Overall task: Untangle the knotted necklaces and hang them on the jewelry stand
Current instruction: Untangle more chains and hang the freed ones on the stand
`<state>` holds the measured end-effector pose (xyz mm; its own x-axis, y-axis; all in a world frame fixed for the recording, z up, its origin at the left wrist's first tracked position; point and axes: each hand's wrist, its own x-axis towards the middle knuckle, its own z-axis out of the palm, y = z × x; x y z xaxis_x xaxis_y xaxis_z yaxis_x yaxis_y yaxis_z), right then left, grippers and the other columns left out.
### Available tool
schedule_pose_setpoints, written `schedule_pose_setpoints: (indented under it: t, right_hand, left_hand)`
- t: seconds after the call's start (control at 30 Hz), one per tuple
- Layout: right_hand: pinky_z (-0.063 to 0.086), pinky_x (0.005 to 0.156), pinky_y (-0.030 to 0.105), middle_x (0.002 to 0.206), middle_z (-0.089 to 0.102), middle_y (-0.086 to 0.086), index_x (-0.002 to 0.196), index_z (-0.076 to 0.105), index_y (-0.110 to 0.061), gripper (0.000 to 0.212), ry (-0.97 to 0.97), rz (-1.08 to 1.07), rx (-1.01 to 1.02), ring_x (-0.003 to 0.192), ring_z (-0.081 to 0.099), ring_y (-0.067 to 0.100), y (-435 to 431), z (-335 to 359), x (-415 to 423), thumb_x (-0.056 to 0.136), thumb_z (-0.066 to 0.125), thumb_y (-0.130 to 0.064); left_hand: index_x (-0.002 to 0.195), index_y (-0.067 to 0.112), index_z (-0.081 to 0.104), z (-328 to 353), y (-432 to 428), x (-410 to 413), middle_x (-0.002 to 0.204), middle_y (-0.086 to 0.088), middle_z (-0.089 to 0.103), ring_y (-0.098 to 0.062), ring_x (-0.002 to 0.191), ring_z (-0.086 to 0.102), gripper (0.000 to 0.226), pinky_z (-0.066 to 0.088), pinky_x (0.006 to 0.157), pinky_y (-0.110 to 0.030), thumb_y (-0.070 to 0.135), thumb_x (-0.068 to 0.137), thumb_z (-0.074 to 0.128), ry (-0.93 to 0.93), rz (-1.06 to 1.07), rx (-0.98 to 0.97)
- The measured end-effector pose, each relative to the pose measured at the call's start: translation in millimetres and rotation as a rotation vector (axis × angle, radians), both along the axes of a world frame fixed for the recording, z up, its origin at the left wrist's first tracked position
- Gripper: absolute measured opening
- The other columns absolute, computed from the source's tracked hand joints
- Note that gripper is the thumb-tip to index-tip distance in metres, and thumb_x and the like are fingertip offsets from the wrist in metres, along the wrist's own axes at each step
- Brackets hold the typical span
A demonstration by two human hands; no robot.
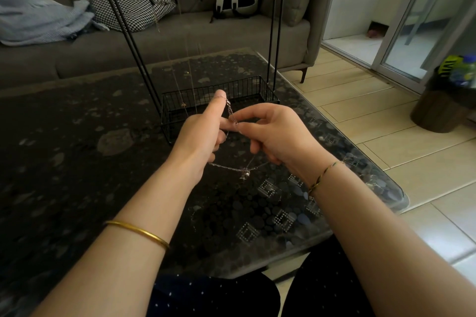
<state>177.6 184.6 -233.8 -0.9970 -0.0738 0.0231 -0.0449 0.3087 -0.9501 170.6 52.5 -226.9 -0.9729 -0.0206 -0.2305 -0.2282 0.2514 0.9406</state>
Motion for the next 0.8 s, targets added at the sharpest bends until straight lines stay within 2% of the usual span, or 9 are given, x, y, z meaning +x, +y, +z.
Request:
schedule_pose_setpoints:
  t: [0.13,0.27,0.33,0.43,0.5,0.6,0.8]
  right_hand:
    - [0.026,0.031,0.017,0.053,0.054,0.006,0.098,0.067,-0.02,0.011,0.034,-0.001,0.023,0.028,0.031,0.007,-1.7,1.8,0.4,0.092,0.057,-0.02]
    - [0.034,0.033,0.018,0.068,0.062,0.007,0.087,0.065,-0.021,0.011,0.07,-0.031,0.033,0.033,0.041,0.006,-2.9,1.5,0.6,0.092,0.057,-0.016]
    - [0.046,0.04,0.02,0.072,0.062,0.006,0.083,0.065,-0.022,0.013,0.07,-0.059,0.007,0.044,0.052,0.008,-2.9,1.2,0.3,0.09,0.058,-0.014]
    - [0.056,0.064,0.032,0.084,0.065,0.011,0.079,0.067,-0.019,0.015,0.051,-0.11,-0.076,0.069,0.059,0.014,-1.1,1.8,-0.3,0.088,0.059,-0.011]
    - [0.056,0.072,0.034,0.087,0.067,0.008,0.077,0.068,-0.019,0.016,0.045,-0.135,-0.118,0.077,0.059,0.014,0.0,1.8,-0.7,0.087,0.059,-0.011]
    - [0.056,0.073,0.033,0.08,0.066,-0.001,0.076,0.068,-0.018,0.017,0.019,-0.136,-0.211,0.077,0.061,0.012,0.2,1.4,-1.4,0.088,0.058,-0.01]
    - [0.056,0.077,0.036,0.082,0.068,0.005,0.076,0.063,-0.013,0.012,-0.041,-0.173,-0.367,0.08,0.065,0.019,0.8,2.5,-2.5,0.085,0.058,-0.009]
  left_hand:
    - [0.09,0.014,0.072,0.3,0.3,-0.1,0.059,0.004,0.038,-0.008,0.046,0.03,0.066,0.023,0.043,-0.022,0.068,0.09,0.035,-0.002,0.007,-0.009]
    - [0.09,0.013,0.073,0.7,0.4,1.0,0.057,0.004,0.037,-0.008,0.045,0.028,0.067,0.022,0.043,-0.023,0.069,0.089,0.037,-0.008,0.001,-0.005]
    - [0.089,0.013,0.074,0.9,0.5,1.6,0.056,0.005,0.037,-0.007,0.044,0.029,0.066,0.022,0.042,-0.022,0.069,0.089,0.038,-0.016,-0.002,-0.01]
    - [0.087,0.014,0.074,1.2,0.6,1.9,0.057,0.004,0.038,-0.007,0.043,0.029,0.067,0.022,0.038,-0.02,0.07,0.088,0.037,-0.023,-0.008,-0.032]
    - [0.086,0.015,0.074,1.4,1.0,2.1,0.057,0.004,0.037,-0.008,0.044,0.028,0.067,0.021,0.038,-0.02,0.071,0.088,0.037,-0.026,-0.021,-0.043]
    - [0.088,0.016,0.074,1.8,1.5,2.5,0.059,0.004,0.037,-0.008,0.045,0.028,0.069,0.021,0.039,-0.02,0.074,0.086,0.036,-0.035,-0.036,-0.059]
    - [0.089,0.017,0.074,-1.3,0.2,1.8,0.064,0.003,0.043,-0.01,0.05,0.034,0.071,0.024,0.043,-0.023,0.076,0.083,0.037,-0.061,-0.022,-0.117]
